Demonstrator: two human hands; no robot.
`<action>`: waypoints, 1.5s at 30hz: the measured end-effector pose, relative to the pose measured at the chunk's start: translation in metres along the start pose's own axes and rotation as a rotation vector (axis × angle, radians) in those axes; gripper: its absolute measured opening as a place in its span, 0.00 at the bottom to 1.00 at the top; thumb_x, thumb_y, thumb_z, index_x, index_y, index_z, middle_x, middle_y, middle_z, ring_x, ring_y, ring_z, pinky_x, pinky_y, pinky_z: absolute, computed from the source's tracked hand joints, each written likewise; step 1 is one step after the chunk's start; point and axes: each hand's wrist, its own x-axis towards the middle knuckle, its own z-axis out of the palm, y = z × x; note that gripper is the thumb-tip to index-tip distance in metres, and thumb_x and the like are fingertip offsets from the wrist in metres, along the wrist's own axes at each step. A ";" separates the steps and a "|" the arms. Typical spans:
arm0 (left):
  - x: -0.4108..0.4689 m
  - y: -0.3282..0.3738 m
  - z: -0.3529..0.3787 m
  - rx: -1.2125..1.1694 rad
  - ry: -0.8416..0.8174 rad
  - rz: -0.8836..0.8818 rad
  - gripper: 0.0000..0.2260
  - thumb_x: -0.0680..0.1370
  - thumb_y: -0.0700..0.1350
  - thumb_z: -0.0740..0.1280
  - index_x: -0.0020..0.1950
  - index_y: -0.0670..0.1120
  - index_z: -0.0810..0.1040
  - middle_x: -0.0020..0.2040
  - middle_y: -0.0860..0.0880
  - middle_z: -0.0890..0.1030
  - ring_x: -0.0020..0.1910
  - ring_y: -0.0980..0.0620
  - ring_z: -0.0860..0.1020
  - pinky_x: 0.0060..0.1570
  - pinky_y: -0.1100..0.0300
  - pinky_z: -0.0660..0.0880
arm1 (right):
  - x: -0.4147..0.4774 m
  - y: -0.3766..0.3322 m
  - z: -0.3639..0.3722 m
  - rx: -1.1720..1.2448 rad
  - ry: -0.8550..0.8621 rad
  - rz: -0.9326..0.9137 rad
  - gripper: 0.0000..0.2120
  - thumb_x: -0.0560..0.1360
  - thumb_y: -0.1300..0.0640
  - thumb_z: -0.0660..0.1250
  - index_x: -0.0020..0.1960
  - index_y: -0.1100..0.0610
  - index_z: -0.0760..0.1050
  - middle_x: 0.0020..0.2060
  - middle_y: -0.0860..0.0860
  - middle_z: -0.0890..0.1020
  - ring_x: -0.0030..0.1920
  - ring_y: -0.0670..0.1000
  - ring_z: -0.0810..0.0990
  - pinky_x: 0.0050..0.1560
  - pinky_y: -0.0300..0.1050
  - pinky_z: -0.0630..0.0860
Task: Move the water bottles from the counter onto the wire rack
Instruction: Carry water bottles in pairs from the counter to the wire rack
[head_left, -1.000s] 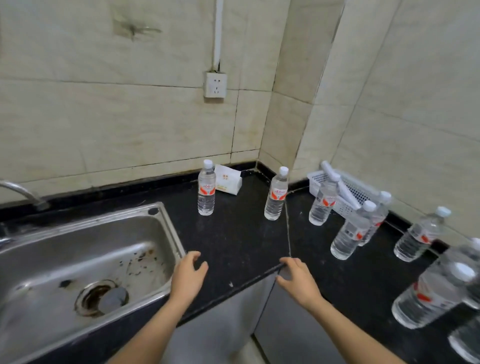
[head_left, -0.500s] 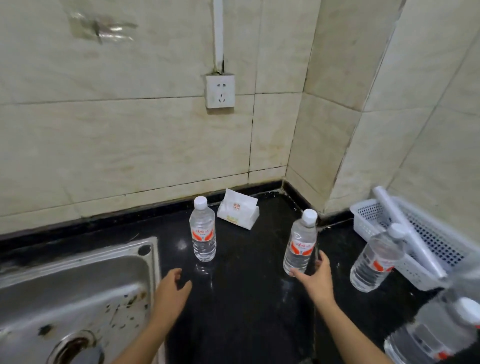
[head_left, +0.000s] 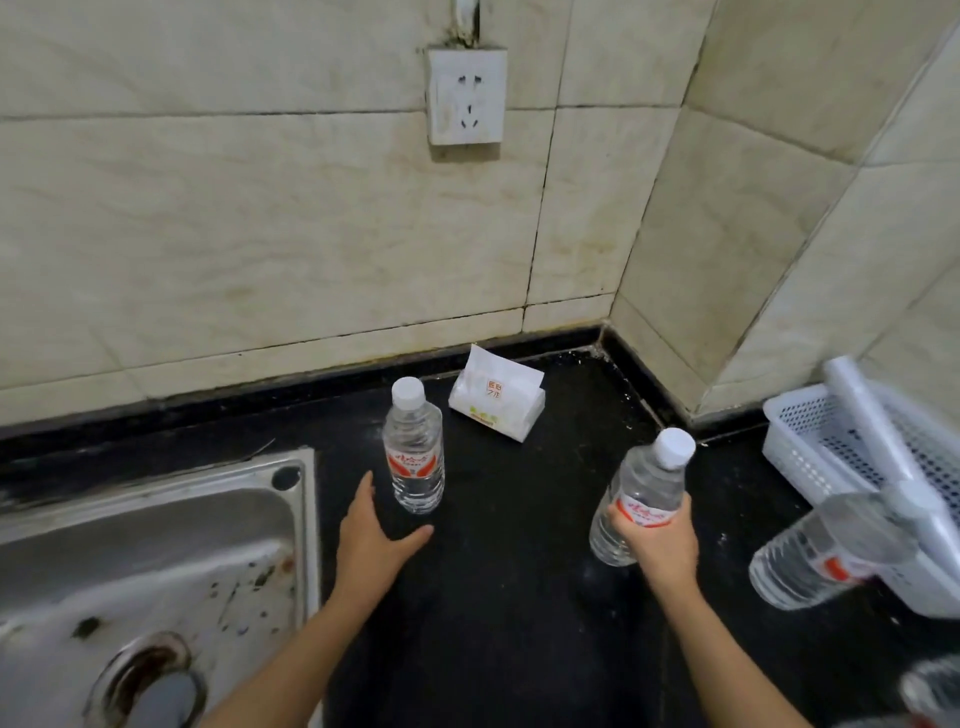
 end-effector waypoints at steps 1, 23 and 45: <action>0.007 0.002 0.002 0.005 -0.003 0.027 0.49 0.62 0.46 0.78 0.75 0.46 0.52 0.73 0.41 0.64 0.71 0.42 0.65 0.68 0.44 0.64 | -0.004 -0.001 -0.001 -0.031 -0.012 0.008 0.32 0.62 0.60 0.77 0.62 0.55 0.67 0.47 0.51 0.76 0.52 0.58 0.78 0.53 0.48 0.71; -0.001 -0.023 -0.011 -0.035 -0.490 0.303 0.34 0.53 0.53 0.77 0.57 0.48 0.74 0.55 0.44 0.79 0.55 0.43 0.78 0.56 0.44 0.76 | -0.194 0.021 0.022 -0.046 0.284 0.190 0.37 0.52 0.51 0.74 0.61 0.54 0.70 0.48 0.50 0.80 0.49 0.52 0.79 0.55 0.47 0.75; -0.187 -0.051 0.031 0.000 -0.959 0.356 0.28 0.52 0.52 0.75 0.49 0.43 0.77 0.46 0.42 0.81 0.43 0.46 0.82 0.44 0.51 0.79 | -0.392 0.100 -0.082 0.060 0.662 0.460 0.38 0.47 0.42 0.70 0.55 0.53 0.70 0.47 0.51 0.81 0.49 0.53 0.80 0.48 0.44 0.74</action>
